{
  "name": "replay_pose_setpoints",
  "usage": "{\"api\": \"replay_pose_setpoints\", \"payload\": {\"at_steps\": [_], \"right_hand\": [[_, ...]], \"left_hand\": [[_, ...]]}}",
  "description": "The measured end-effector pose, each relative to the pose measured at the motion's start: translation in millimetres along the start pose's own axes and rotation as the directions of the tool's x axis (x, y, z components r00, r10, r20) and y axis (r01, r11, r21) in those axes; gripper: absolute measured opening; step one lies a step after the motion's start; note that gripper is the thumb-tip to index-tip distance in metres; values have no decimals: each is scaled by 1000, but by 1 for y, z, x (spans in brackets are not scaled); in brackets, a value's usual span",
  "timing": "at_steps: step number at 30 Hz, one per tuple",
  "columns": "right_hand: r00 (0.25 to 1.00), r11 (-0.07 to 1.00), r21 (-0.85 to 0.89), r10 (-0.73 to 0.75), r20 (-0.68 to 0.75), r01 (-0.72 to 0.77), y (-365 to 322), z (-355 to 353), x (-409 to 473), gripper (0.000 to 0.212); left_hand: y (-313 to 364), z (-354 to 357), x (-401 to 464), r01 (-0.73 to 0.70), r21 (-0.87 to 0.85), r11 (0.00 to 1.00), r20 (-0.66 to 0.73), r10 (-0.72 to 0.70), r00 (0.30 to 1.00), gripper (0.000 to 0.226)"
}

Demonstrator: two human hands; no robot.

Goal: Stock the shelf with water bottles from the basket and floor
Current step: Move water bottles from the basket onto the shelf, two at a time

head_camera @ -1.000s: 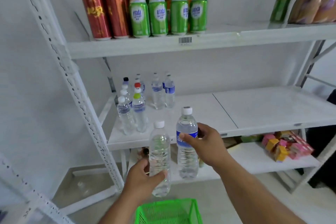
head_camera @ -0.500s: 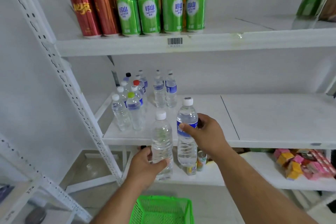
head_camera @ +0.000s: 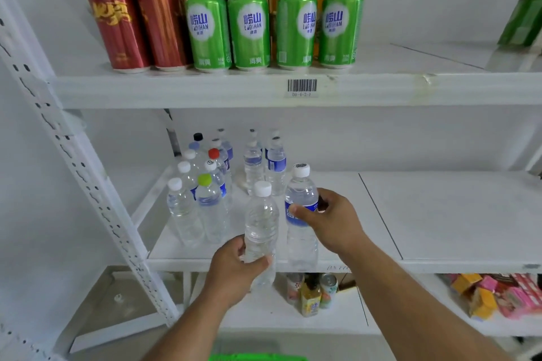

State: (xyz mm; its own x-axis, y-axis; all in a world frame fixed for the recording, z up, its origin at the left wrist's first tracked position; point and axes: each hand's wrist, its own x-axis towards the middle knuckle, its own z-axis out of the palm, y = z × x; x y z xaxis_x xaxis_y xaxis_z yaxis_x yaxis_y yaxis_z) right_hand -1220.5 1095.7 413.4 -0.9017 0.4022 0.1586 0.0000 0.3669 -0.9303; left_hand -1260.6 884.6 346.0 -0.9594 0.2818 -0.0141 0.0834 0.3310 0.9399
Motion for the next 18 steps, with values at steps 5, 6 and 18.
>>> {"api": "replay_pose_setpoints", "payload": {"at_steps": [5,6,18], "right_hand": [[1000,999,-46,14,-17,-15,3,16,27,21],[1000,999,-52,17,-15,-17,3,18,33,22],[997,997,-29,69,28,-68,35,38,115,15]], "left_hand": [[-13,-1,40,-11,12,1000,12,11,1000,26],[-15,-1,47,-5,13,1000,13,5,1000,26],[-44,25,137,50,29,998,-96,-47,994,42]]}}
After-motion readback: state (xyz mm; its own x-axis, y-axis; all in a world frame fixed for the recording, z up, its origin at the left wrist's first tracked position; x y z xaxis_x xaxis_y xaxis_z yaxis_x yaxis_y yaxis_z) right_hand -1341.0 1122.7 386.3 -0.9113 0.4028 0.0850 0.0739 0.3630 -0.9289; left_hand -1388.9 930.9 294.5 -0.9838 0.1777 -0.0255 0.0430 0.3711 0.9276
